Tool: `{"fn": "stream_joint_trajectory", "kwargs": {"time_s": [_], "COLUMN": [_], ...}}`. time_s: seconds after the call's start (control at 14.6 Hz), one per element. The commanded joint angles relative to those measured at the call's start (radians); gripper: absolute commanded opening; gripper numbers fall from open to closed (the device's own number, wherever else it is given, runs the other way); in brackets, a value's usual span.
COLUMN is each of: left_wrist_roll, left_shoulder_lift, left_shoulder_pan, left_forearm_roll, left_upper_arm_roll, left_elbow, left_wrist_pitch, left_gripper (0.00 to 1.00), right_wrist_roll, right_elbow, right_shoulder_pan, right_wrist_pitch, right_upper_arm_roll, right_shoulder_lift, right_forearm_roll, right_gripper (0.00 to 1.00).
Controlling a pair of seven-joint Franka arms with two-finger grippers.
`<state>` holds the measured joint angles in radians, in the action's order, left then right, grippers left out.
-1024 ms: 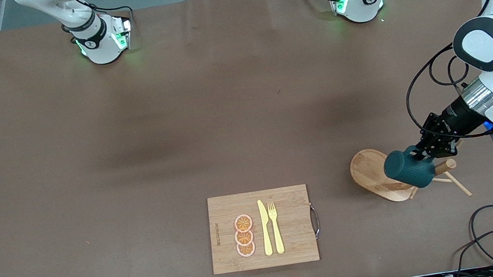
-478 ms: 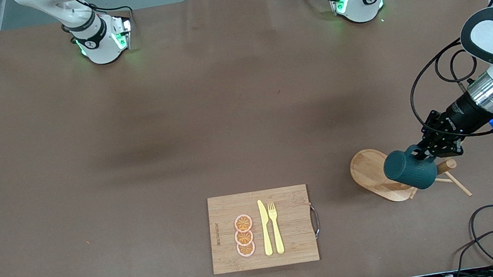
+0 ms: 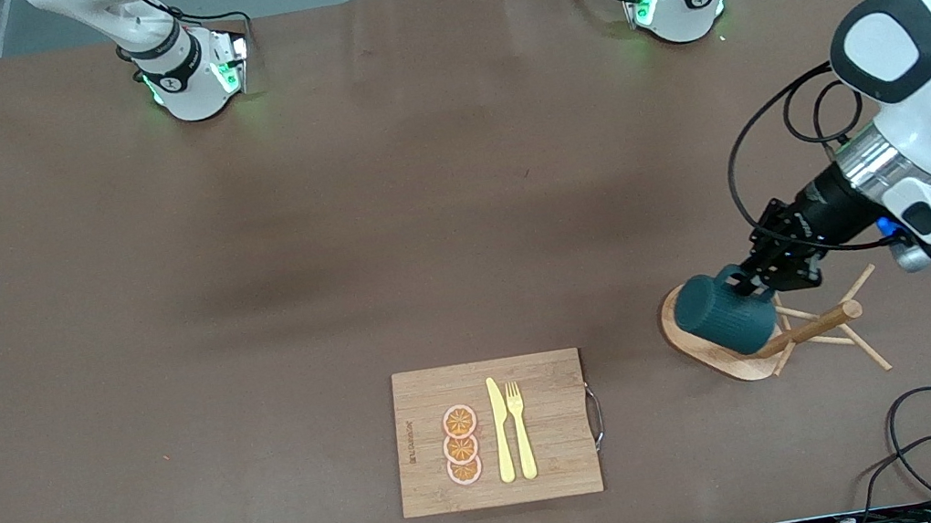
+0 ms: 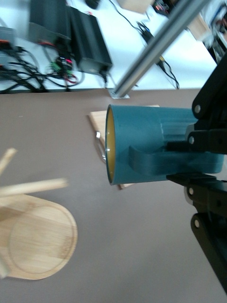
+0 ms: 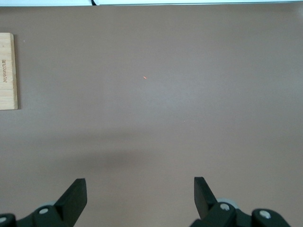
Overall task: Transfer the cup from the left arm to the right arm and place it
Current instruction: 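Lift the teal mug off the stand with the left gripper, then carry the mug to mid-table and set it down with the left gripper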
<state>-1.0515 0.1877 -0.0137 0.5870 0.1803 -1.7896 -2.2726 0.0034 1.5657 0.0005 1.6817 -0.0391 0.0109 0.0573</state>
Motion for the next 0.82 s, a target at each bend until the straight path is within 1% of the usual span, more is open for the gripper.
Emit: {"fn": "stream_joint_trajectory", "kwargs": {"time_s": [0.0, 0.14, 0.2, 0.34, 0.41, 0.55, 0.61, 0.75], "left_wrist_roll": [-0.042, -0.047, -0.051, -0.112, -0.160, -0.270, -0.341, -0.428], "left_shoulder_lift": [-0.008, 0.007, 0.030, 0.065, 0.091, 0.143, 0.169, 0.216], "left_shoulder_pan": [-0.003, -0.009, -0.032, -0.113, -0.144, -0.210, -0.254, -0.316], "left_forearm_roll": [-0.070, -0.134, -0.183, -0.266, -0.320, -0.459, -0.536, -0.648], "left_upper_arm_roll": [0.053, 0.105, 0.120, 0.120, 0.120, 0.120, 0.122, 0.120], "left_elbow": [0.061, 0.087, 0.105, 0.128, 0.159, 0.223, 0.239, 0.254], "left_wrist_pitch": [0.051, 0.050, 0.047, 0.038, 0.030, 0.028, 0.028, 0.028], "left_gripper": [0.00, 0.00, 0.00, 0.00, 0.00, 0.00, 0.00, 0.00], "right_wrist_roll": [-0.008, -0.008, -0.008, -0.008, -0.008, -0.008, -0.008, -0.008], "right_elbow": [0.011, 0.011, 0.011, 0.011, 0.011, 0.011, 0.011, 0.011], "right_shoulder_pan": [-0.014, -0.014, -0.014, -0.016, -0.014, -0.014, -0.014, -0.014], "right_wrist_pitch": [0.012, 0.012, 0.012, 0.012, 0.012, 0.012, 0.012, 0.010], "right_upper_arm_roll": [0.005, 0.005, 0.005, 0.005, 0.005, 0.005, 0.005, 0.005], "right_shoulder_lift": [-0.005, -0.005, -0.005, -0.005, -0.005, -0.005, -0.005, -0.005], "right_forearm_roll": [-0.014, -0.014, -0.014, -0.014, -0.014, -0.014, -0.014, -0.014], "right_gripper": [1.00, 1.00, 1.00, 1.00, 1.00, 1.00, 1.00, 1.00]}}
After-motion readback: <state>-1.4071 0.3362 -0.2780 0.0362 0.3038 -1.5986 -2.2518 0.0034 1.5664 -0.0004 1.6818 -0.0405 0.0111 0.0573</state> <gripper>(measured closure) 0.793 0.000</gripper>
